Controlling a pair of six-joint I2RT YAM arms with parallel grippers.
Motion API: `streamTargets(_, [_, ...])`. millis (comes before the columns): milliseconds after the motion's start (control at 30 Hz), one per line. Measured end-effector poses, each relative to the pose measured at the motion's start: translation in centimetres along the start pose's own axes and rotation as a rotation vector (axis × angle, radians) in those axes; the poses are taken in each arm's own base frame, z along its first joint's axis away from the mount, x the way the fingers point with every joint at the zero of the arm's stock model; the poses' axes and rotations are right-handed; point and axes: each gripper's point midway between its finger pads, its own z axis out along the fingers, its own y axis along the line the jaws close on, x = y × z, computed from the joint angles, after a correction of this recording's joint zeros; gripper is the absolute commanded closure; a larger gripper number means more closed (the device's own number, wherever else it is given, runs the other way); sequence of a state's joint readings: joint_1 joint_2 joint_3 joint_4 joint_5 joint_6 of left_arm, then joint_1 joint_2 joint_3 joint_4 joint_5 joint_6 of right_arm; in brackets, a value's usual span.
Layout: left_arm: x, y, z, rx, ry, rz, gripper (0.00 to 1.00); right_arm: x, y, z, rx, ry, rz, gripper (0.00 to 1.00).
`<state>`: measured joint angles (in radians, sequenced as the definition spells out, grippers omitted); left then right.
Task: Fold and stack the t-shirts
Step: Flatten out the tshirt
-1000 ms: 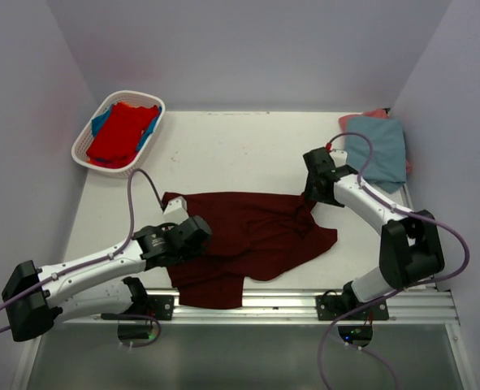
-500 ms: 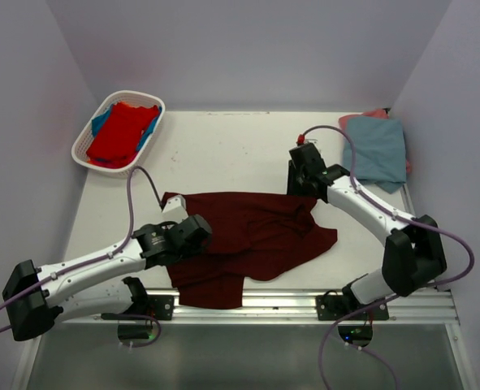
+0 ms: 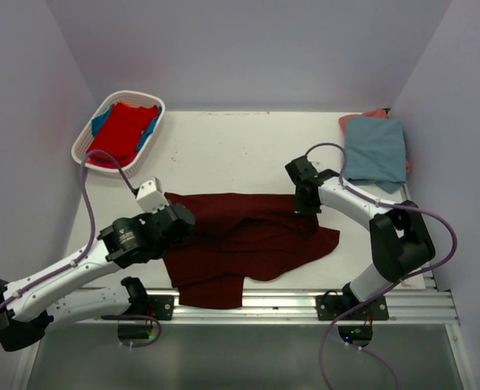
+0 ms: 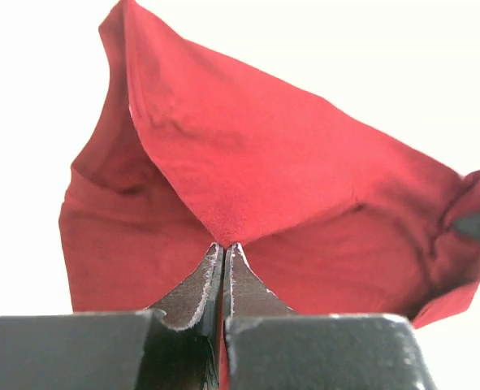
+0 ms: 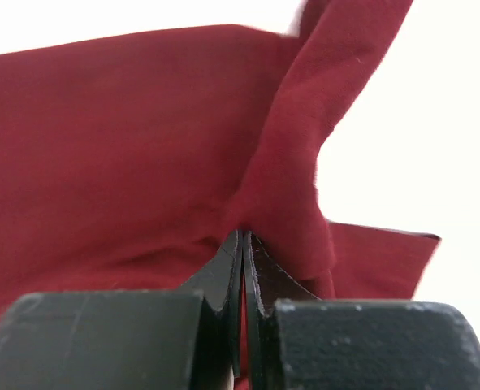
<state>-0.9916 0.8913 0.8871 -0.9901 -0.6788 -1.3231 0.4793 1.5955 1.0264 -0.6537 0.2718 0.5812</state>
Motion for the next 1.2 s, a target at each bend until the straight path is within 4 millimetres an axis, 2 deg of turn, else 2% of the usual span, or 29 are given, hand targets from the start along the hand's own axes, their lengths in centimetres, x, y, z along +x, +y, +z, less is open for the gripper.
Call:
streamTargets(200, [-6.8, -0.3, -4.1, -0.001, -0.165, -0.045, 1.0, 0.1, -4.3, -0.2, 0.196, -0.009, 0.028, 1.0])
streamTargets(367, [-11.1, 0.3, -7.0, 0.014, -0.275, -0.086, 1.0, 0.0, -6.1, -0.2, 0.266, -0.012, 0.051, 1.0])
streamTargets(500, [-12.0, 1.4, -7.7, 0.0, -0.307, -0.073, 1.0, 0.0, -6.5, -0.2, 0.287, -0.011, 0.054, 0.99])
streamTargets(700, [-11.5, 1.5, -7.1, -0.042, -0.299, -0.026, 1.0, -0.5, -7.1, -0.8, 0.308, -0.04, 0.056, 0.78])
streamTargets(733, [-11.5, 1.5, -7.0, -0.046, -0.299, -0.023, 1.0, -0.6, -7.3, -1.1, 0.312, -0.049, 0.057, 0.72])
streamTargets(767, [-11.5, 1.6, -7.0, -0.05, -0.301, -0.02, 1.0, -0.7, -7.4, -1.4, 0.313, -0.057, 0.06, 0.56])
streamTargets(867, [-12.2, 1.8, -7.5, -0.051, -0.312, -0.016, 1.0, -1.2, -6.9, -2.1, 0.262, -0.083, 0.067, 0.48])
streamTargets(1000, [-15.2, 1.0, -9.7, -0.019, -0.369, -0.048, 1.0, -2.1, -4.6, -2.5, 0.131, -0.109, 0.088, 0.49])
streamTargets(1133, [-18.8, 0.2, -12.5, 0.014, -0.442, -0.075, 1.0, -2.8, -2.2, -1.7, 0.029, -0.11, 0.097, 0.5])
streamTargets(1200, [-20.2, 0.0, -13.6, 0.025, -0.474, -0.082, 1.0, -2.9, -0.8, -0.6, -0.018, -0.086, 0.093, 0.51])
